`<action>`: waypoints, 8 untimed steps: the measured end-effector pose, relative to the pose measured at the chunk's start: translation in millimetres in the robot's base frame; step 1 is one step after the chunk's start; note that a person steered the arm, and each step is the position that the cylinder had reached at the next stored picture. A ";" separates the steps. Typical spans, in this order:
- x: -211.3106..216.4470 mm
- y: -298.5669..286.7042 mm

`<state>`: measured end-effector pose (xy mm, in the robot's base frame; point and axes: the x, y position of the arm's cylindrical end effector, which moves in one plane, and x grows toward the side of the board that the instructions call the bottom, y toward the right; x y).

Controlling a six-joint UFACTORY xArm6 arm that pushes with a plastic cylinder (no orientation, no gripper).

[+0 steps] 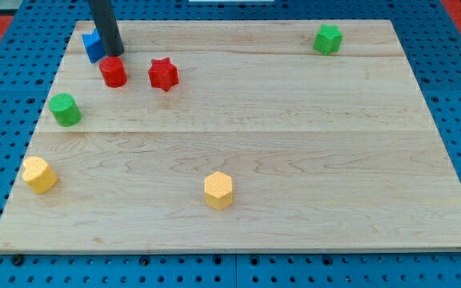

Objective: Push the green star to the bottom right

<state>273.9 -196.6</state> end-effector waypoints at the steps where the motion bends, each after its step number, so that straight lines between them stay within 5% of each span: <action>1: 0.0 7.5; 6: -15.2 57.9; 8: -59.9 281.0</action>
<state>214.1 84.4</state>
